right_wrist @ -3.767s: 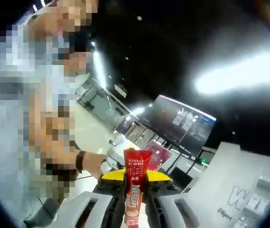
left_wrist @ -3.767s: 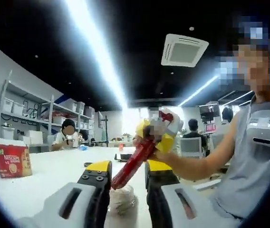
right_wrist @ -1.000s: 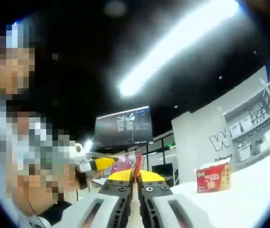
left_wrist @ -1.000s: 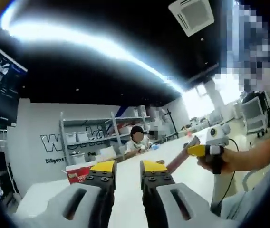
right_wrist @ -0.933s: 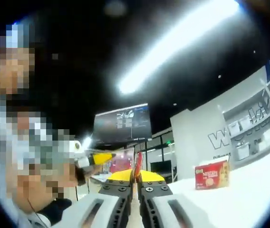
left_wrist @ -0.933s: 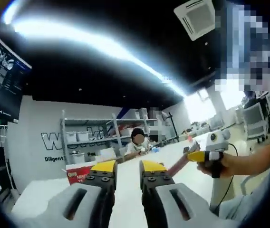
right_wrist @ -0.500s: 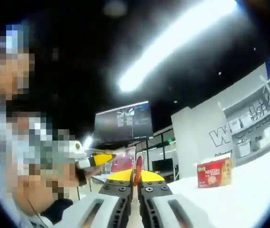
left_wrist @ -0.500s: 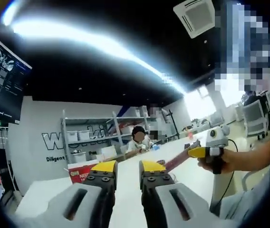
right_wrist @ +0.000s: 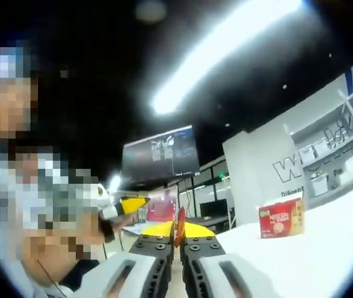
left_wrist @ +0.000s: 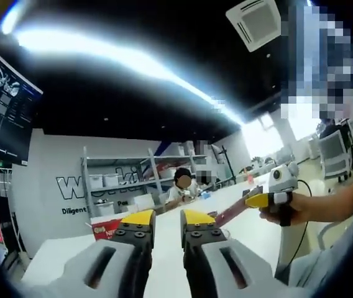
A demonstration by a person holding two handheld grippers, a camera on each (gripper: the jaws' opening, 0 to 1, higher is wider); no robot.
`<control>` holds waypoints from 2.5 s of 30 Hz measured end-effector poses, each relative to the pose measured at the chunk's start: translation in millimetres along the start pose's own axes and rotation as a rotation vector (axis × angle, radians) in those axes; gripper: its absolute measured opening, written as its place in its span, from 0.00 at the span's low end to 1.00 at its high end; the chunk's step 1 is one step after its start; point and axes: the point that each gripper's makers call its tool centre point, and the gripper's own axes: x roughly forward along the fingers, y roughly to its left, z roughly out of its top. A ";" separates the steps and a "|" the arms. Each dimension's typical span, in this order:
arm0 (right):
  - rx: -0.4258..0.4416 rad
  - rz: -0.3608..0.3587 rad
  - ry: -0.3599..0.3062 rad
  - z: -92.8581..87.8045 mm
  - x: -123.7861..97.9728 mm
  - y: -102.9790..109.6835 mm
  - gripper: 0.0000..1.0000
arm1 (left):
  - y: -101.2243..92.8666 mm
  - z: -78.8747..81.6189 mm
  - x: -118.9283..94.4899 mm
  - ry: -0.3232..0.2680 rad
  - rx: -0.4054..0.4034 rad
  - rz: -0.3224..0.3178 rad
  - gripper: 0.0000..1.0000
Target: Tear open the coffee pouch, take out the coffee, and pour the coffee from the pouch into the cup
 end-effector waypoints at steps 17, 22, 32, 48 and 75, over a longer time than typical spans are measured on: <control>-0.031 -0.021 0.033 -0.7 -3.9 -0.4 0.04 | -15.9 -2.9 9.8 0.013 0.011 -0.036 0.19; -0.026 -0.011 0.031 0.9 -2.4 2.3 0.04 | -18.3 -2.3 8.9 0.015 0.017 -0.039 0.19; -0.024 -0.010 0.013 4.9 -5.1 5.5 0.04 | -19.1 -4.9 9.3 0.028 0.020 -0.036 0.19; -0.032 -0.017 0.019 3.9 -6.9 10.3 0.04 | -22.8 -5.3 10.6 0.030 0.015 -0.047 0.19; -0.039 0.001 0.077 1.2 3.7 4.5 0.04 | -23.4 -4.1 11.0 0.028 0.013 -0.050 0.19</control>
